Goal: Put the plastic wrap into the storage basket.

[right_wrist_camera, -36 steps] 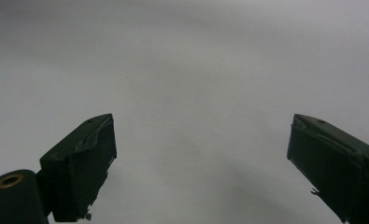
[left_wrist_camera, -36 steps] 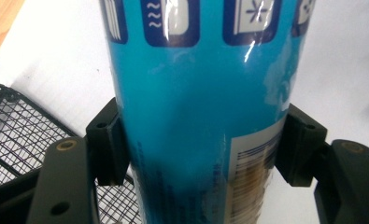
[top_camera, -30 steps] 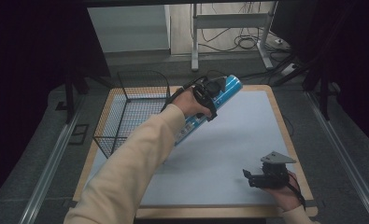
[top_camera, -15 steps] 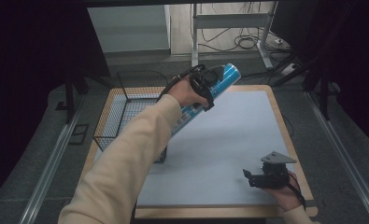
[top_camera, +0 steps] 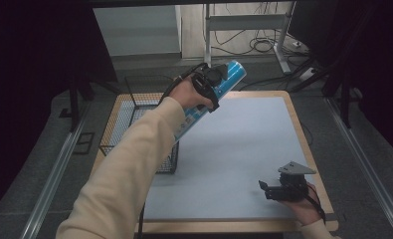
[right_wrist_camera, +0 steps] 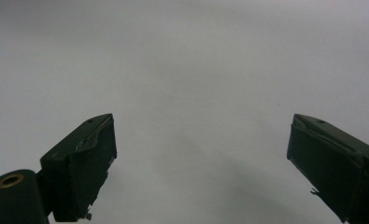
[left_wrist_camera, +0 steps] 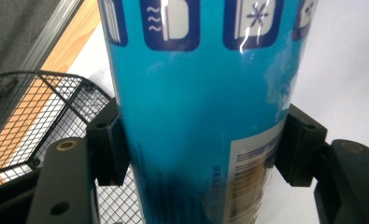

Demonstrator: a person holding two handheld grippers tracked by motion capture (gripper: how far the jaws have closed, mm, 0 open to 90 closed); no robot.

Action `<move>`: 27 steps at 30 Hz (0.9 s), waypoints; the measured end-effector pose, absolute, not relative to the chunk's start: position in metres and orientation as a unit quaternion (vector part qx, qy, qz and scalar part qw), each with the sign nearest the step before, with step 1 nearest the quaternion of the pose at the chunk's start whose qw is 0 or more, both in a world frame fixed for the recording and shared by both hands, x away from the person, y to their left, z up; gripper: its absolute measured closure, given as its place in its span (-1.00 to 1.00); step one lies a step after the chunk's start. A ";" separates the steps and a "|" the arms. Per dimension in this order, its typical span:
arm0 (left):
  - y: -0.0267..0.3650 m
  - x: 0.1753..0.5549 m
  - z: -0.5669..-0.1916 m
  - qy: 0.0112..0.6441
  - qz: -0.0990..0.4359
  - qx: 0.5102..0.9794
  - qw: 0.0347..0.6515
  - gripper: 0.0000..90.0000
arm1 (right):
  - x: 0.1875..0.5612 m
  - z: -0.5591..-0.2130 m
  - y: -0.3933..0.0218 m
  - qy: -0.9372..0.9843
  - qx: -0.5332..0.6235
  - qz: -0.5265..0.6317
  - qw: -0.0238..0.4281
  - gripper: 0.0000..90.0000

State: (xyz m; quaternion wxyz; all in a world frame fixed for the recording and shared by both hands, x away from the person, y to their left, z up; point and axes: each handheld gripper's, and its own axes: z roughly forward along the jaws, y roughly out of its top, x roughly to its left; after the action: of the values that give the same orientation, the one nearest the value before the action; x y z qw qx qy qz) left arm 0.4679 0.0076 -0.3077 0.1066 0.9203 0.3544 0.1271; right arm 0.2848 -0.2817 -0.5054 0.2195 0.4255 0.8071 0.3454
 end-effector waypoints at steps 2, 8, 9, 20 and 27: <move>0.013 0.469 -0.308 0.360 0.125 0.918 0.109 -0.30 | 0.285 -0.505 -0.282 0.807 0.426 0.345 0.220 -0.81; 0.027 0.472 -0.306 0.372 0.134 0.913 0.105 -0.30 | 0.285 -0.505 -0.282 0.807 0.426 0.346 0.218 -0.81; 0.027 0.472 -0.306 0.372 0.134 0.913 0.105 -0.30 | 0.285 -0.505 -0.282 0.807 0.426 0.346 0.218 -0.81; 0.051 0.477 -0.310 0.393 0.137 0.904 0.098 -0.30 | 0.285 -0.506 -0.281 0.808 0.426 0.344 0.219 -0.81; 0.062 0.481 -0.315 0.402 0.135 0.901 0.092 -0.30 | 0.285 -0.507 -0.281 0.807 0.427 0.343 0.220 -0.81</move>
State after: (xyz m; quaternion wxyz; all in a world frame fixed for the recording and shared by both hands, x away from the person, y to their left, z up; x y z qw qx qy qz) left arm 0.4814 0.0622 -0.3153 0.0916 0.9012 0.4017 0.1347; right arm 0.2854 -0.2812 -0.5066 0.2200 0.4265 0.8073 0.3434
